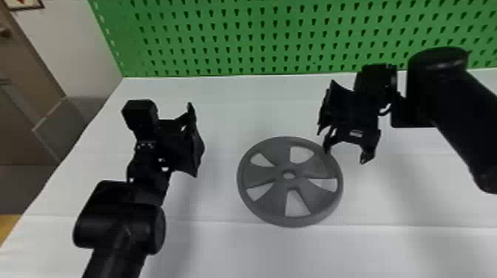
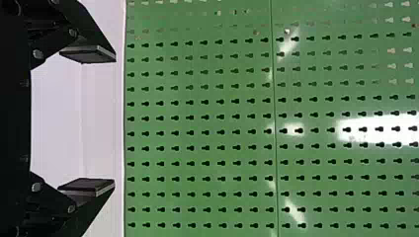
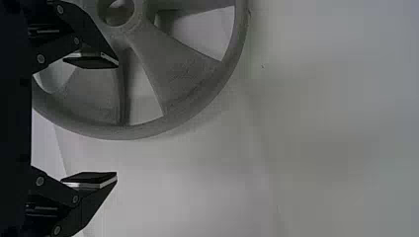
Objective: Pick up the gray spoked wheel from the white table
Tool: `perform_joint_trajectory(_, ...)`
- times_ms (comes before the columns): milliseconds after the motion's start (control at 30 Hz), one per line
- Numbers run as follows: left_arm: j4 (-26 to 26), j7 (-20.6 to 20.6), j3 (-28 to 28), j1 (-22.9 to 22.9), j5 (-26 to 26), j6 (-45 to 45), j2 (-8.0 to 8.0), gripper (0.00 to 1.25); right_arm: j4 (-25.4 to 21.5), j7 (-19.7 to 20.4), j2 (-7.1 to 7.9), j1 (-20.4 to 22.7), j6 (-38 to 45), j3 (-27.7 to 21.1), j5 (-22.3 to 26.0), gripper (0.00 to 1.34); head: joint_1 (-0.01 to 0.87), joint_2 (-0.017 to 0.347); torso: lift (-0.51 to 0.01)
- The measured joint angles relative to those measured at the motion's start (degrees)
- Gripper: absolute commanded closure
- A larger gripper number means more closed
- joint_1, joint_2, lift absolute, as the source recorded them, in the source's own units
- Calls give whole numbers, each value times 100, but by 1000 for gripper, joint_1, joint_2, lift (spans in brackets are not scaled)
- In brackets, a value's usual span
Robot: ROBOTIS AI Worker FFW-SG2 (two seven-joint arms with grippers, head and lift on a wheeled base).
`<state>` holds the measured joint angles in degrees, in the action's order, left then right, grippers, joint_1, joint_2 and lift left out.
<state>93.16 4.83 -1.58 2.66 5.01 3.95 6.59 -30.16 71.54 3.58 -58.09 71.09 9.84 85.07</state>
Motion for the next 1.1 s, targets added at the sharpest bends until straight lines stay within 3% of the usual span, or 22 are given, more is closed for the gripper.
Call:
perform_joint_trajectory(267, 0, 5, -5, 7, 0, 0, 0, 360, 20, -3, -4, 164, -24, -233, -59, 452, 779, 147, -64)
perform_joint_trajectory(767, -10, 9, -32, 27, 9, 1, -4, 360, -477, -61, -117, 663, -223, -395, -387, 466, 779, 147, -64)
perform_joint_trajectory(1100, -18, 9, -49, 42, 43, 1, -9, 360, -645, -1177, -165, 828, -253, -152, -1243, 469, 779, 147, -64)
